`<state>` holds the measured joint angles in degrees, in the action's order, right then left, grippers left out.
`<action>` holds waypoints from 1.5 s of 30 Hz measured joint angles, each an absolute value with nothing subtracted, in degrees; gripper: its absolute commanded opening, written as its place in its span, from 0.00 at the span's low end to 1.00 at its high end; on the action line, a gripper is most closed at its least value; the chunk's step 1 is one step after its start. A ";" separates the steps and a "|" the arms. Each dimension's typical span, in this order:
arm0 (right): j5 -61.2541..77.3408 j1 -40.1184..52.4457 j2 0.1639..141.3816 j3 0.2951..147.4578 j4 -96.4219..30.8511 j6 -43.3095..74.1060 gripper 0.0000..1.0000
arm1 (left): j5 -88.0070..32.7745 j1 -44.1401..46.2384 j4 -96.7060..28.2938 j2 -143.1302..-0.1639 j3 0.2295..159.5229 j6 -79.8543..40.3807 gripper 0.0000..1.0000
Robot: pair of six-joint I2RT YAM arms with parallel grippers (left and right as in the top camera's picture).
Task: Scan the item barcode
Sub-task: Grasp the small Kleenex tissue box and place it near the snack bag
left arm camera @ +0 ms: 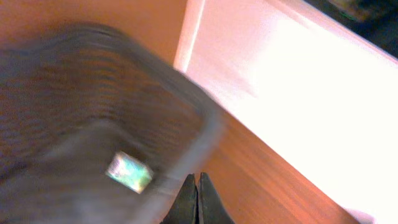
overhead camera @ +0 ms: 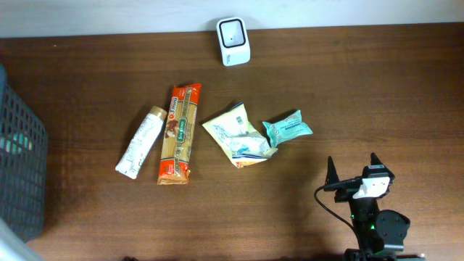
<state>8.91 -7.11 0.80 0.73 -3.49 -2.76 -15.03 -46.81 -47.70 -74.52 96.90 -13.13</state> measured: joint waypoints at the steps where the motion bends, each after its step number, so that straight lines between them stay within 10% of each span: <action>1: 8.91 -7.11 0.80 0.73 -3.49 -2.79 0.99 | -14.63 -42.92 -48.51 -74.35 96.92 -13.10 0.35; 3: 8.91 -7.11 0.80 0.73 -3.49 -2.79 0.99 | -10.48 -37.19 -49.23 -75.11 96.86 -13.23 0.80; 6: 8.91 -7.11 0.80 0.73 -3.49 -2.79 0.99 | -3.73 -35.29 -47.27 -76.44 96.84 -13.13 1.00; 45: 8.91 -7.11 0.80 0.73 -3.49 -2.79 0.99 | -10.15 -46.41 -49.91 -138.67 120.62 -7.62 0.86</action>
